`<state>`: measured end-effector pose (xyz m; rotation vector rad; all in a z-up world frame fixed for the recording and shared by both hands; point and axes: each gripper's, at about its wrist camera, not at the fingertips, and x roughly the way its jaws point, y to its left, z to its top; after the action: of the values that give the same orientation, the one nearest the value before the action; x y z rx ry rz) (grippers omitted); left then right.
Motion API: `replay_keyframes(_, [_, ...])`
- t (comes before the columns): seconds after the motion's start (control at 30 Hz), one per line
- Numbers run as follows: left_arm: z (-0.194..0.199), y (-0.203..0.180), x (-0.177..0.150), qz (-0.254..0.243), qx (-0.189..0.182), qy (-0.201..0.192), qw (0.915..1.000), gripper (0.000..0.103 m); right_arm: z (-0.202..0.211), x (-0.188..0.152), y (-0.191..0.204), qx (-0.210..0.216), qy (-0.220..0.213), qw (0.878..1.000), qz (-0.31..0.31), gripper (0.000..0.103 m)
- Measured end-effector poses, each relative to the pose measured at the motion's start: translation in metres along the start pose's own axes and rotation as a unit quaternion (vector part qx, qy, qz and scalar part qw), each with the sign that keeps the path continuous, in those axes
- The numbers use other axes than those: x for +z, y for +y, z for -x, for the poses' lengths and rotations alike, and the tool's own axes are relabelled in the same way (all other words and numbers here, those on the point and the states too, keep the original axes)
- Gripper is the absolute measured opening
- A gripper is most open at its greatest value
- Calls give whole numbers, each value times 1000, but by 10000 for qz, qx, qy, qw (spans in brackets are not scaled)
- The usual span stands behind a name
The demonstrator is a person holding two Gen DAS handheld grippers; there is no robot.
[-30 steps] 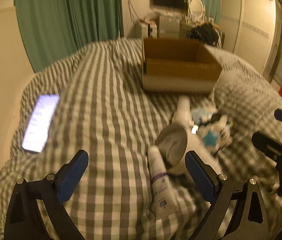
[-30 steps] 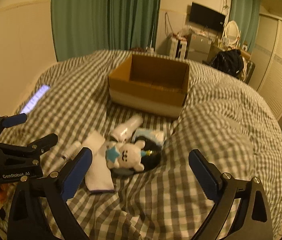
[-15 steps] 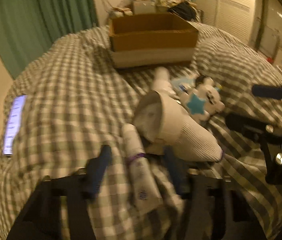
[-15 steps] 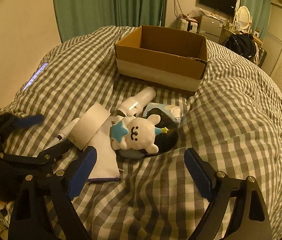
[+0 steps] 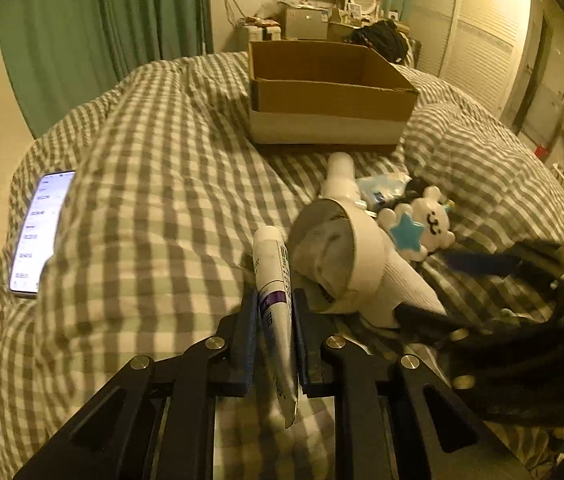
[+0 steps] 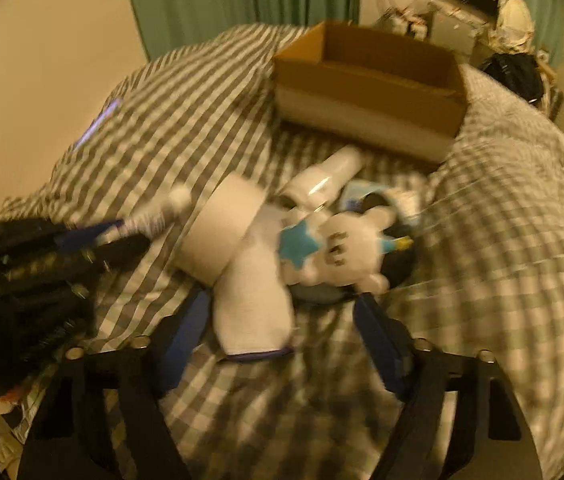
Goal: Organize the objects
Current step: 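Grasp the white tube with the left tool while the right tool grasps the white sock, then carry the white tube and white sock into the cardboard box with both tools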
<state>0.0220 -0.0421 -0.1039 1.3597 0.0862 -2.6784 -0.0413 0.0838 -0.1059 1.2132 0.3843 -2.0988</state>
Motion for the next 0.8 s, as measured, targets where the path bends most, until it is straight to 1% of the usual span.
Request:
replay_keyframes(0.03, [-2, 1, 1, 10, 10, 2, 10000, 16, -7, 0, 3, 77, 90, 9999, 27, 62])
replay_keyframes(0.1, [-6, 1, 3, 36, -16, 50, 10000, 16, -21, -1, 7, 171, 292, 9994, 86, 43])
replay_keyframes(0.17, [-5, 3, 3, 39, -39, 64, 10000, 16, -31, -1, 8, 222, 490, 9985, 139, 31])
replay_keyframes(0.2, [-5, 2, 0, 34, -48, 63, 10000, 16, -31, -1, 8, 241, 492, 9984, 142, 27])
replay_keyframes(0.23, [-4, 1, 0, 34, -50, 57, 10000, 16, -29, -2, 8, 279, 461, 9984, 144, 25])
replay_keyframes(0.33, [1, -2, 1, 34, -63, 3, 10000, 16, -16, -1, 8, 220, 274, 9993, 157, 21])
replay_keyframes(0.47, [10, -2, 4, 90, -40, -126, 9999, 16, 10, 1, 12, 78, -87, 9996, 251, 18])
replay_keyframes(0.7, [35, -3, 20, 62, -5, -470, 9989, 16, 62, 11, 11, -130, -700, 9969, 327, 12])
replay_keyframes(0.8, [46, -6, 32, -17, -89, -606, 9981, 16, 75, 23, 14, -208, -913, 9950, 355, 12])
